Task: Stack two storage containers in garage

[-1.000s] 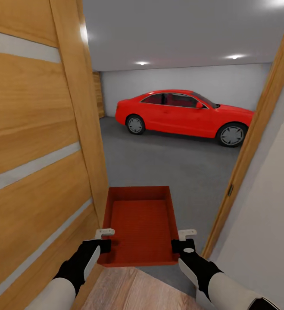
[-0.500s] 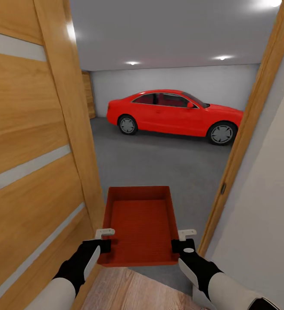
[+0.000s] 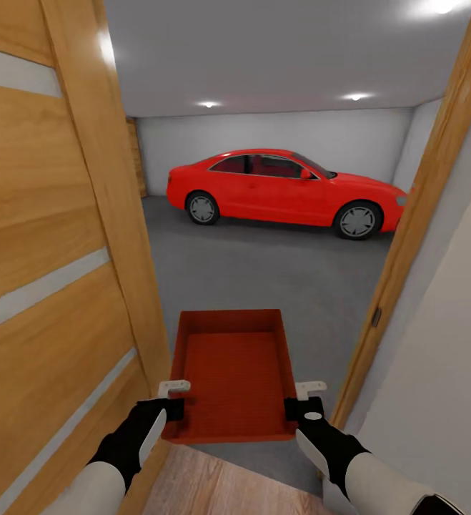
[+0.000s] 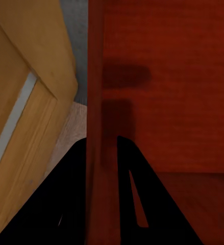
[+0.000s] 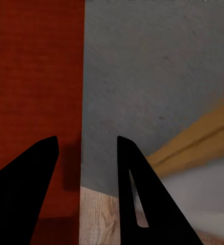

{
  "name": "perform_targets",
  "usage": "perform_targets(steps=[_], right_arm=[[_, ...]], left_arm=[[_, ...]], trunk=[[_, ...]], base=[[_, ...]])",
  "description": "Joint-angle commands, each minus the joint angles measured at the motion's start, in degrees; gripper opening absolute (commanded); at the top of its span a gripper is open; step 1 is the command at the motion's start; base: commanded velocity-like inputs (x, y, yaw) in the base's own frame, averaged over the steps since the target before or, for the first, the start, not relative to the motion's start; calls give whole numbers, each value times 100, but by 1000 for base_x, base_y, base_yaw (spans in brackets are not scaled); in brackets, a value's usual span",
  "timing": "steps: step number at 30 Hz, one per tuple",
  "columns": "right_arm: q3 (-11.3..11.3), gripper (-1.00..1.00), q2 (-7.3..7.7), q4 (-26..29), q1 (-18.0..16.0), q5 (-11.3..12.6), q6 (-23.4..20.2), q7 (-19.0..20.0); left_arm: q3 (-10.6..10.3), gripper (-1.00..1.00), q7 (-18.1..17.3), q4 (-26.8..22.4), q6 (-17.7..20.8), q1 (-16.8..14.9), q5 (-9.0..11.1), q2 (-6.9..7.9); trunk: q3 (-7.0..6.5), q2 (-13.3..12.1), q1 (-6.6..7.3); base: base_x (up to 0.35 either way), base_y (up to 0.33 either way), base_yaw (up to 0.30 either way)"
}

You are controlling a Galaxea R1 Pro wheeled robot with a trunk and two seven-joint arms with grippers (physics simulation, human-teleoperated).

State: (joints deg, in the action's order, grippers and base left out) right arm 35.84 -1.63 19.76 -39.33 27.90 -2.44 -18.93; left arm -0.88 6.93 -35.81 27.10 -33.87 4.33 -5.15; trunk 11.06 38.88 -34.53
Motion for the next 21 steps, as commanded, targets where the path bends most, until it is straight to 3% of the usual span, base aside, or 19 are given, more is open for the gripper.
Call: perform_targets(steps=[1, 9, 21], right_arm=[[19, -100, -110, 10, -4, 102, -28, -50], [19, -100, -116, 10, -4, 102, -30, -50], [19, -100, -112, 10, -4, 102, -29, -50]], left_arm=[[44, -100, 195, -26, -3, -5, -178, -3], [44, -100, 195, -50, -3, -5, -178, -3], [44, -100, 195, -34, -3, -4, -178, -3]], trunk=[[9, 8, -4], [9, 8, -4], [9, 8, -4]], base=[[175, 185, 0], [50, 44, -19], [19, 22, -171]])
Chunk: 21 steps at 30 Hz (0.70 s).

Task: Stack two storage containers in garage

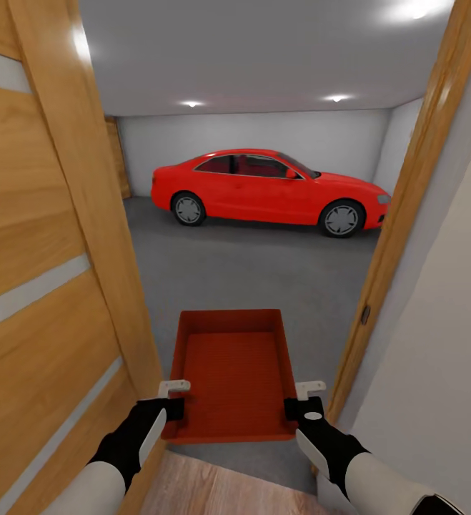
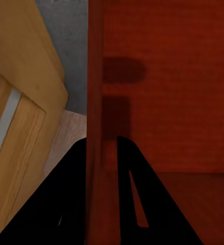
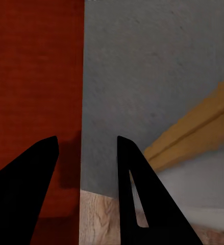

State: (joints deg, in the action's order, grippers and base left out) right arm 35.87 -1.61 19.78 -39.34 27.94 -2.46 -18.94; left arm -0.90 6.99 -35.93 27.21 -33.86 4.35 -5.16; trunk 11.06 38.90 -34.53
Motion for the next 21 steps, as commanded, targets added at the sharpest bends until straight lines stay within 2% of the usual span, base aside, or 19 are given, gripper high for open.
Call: perform_targets(steps=[1, 12, 15, 21], right_arm=[[16, -100, -112, 8, -4, 98, -27, -48], [16, -100, -111, 8, -4, 98, -27, -48], [16, -100, -117, 8, -4, 98, -27, -48], [16, -100, -113, 8, -4, 98, -30, -48]], left_arm=[[46, -100, 189, -12, -14, -6, -180, -3], [40, -100, 180, -2, -14, -5, -180, -3], [43, -100, 186, -9, -14, -6, -180, -3], [38, -100, 189, -28, -14, -4, -180, -3]], trunk=[[9, 6, -4], [9, 6, -4], [9, 6, -4], [9, 6, -4]], base=[[164, 215, -12], [189, 248, -2], [51, 50, -87], [3, 3, -222]])
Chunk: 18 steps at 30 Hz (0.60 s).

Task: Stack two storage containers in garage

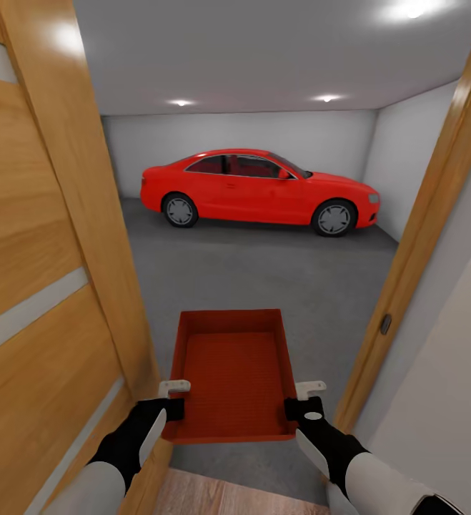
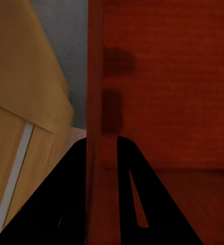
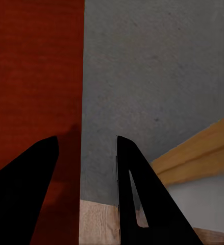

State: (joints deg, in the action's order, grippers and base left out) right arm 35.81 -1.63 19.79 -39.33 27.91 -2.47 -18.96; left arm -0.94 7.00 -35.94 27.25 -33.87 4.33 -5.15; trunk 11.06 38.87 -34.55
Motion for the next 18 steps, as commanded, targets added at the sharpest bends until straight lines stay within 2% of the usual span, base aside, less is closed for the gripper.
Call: perform_targets(steps=[1, 5, 14, 18], right_arm=[[22, -100, -111, 7, -5, 101, -27, -46], [22, -100, -110, 7, -5, 101, -27, -46], [22, -100, -110, 7, -4, 101, -28, -46], [22, -100, -113, 7, -5, 101, -26, -46]], left_arm=[[41, -100, 188, -26, -18, -4, -178, -3], [41, -100, 185, -9, -18, -6, -179, -3], [38, -100, 174, 0, -18, -6, -187, -3], [33, -100, 183, -17, -18, -6, -187, -3]], trunk=[[10, 9, -2], [10, 9, -2], [10, 9, -2], [10, 9, -2]], base=[[0, 0, -227], [16, 14, -123], [171, 229, -7], [62, 67, -12]])
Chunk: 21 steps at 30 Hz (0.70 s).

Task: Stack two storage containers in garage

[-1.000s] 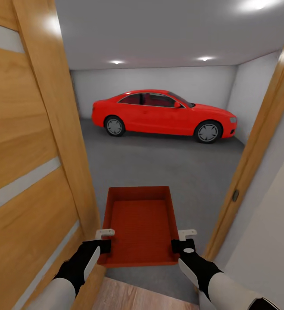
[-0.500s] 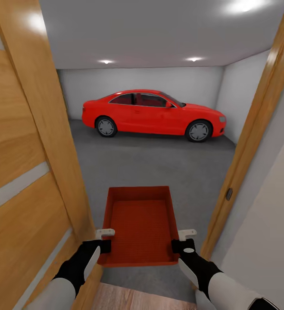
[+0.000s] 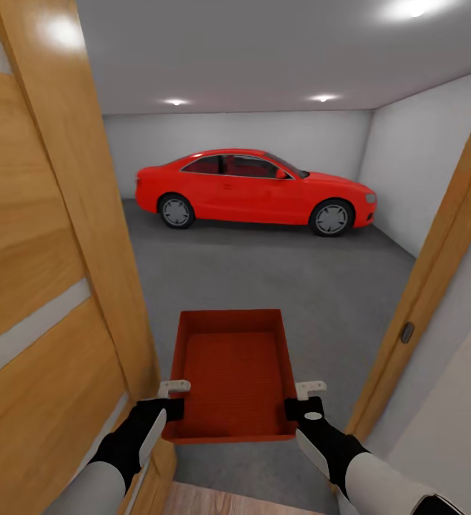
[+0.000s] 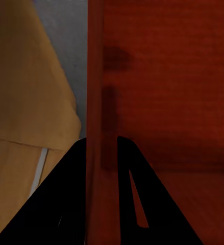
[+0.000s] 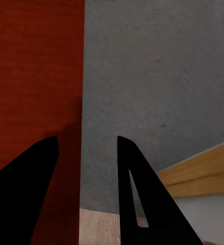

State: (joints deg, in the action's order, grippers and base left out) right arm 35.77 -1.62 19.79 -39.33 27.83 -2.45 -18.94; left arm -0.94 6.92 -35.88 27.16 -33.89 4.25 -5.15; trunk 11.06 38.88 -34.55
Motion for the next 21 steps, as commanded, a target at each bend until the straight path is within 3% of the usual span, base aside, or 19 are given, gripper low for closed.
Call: perform_targets(steps=[1, 13, 21], right_arm=[[27, -100, -119, 7, -5, 109, -28, -50], [22, -100, -118, 7, -5, 111, -27, -48], [26, -100, -111, 7, -5, 118, -27, -48]], left_arm=[[33, -100, 193, -30, -9, -4, -179, -4], [33, -100, 197, -57, -9, -2, -179, -4], [33, -100, 196, -9, -9, -3, -181, -4]], trunk=[[9, 8, -2], [9, 8, -2], [9, 8, -2]], base=[[14, 15, -99], [2, 2, -201], [155, 136, -34]])
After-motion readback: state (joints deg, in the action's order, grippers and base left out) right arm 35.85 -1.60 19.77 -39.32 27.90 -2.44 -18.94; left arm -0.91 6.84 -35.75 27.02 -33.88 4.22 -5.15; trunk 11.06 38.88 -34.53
